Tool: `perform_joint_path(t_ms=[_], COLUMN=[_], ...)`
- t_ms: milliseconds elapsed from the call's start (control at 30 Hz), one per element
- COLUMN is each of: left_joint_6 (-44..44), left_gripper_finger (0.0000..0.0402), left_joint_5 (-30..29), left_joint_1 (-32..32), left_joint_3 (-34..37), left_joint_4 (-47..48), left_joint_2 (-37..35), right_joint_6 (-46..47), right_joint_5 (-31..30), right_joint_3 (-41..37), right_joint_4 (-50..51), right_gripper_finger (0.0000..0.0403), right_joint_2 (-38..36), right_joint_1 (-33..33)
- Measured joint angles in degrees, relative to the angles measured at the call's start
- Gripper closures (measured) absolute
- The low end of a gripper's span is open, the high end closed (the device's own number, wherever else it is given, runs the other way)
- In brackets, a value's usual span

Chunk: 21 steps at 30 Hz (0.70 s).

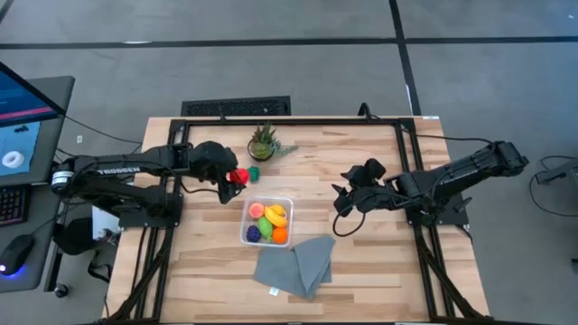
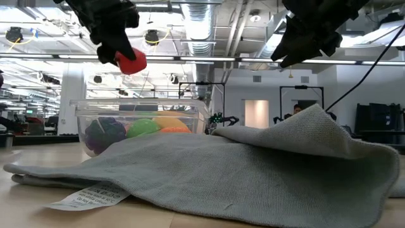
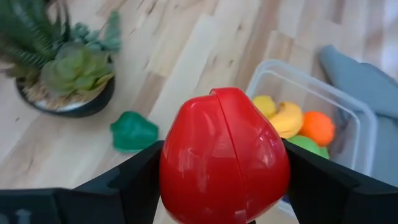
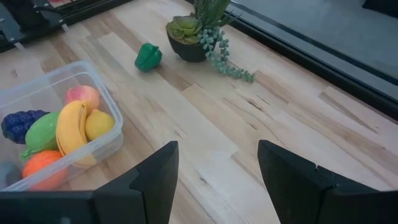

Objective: Pick and placing Produce into tupperware
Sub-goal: Put the red apple into the transparent container

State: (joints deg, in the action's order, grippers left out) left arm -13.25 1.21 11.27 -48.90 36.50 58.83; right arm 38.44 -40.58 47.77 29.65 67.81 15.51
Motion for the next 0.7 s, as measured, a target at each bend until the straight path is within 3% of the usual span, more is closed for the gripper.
perform_joint_path(t_ms=[700], left_joint_6=[1.2], left_gripper_finger=[0.0131], left_joint_5=[1.4], left_joint_1=[-11.0], left_joint_3=[0.1], left_joint_4=[-4.5], left_joint_2=[1.6], right_joint_6=[0.1], right_joint_5=[0.0], right_joint_3=[0.0], right_joint_4=[0.0], right_gripper_finger=[0.0158], right_joint_2=[0.0], right_joint_1=[0.0])
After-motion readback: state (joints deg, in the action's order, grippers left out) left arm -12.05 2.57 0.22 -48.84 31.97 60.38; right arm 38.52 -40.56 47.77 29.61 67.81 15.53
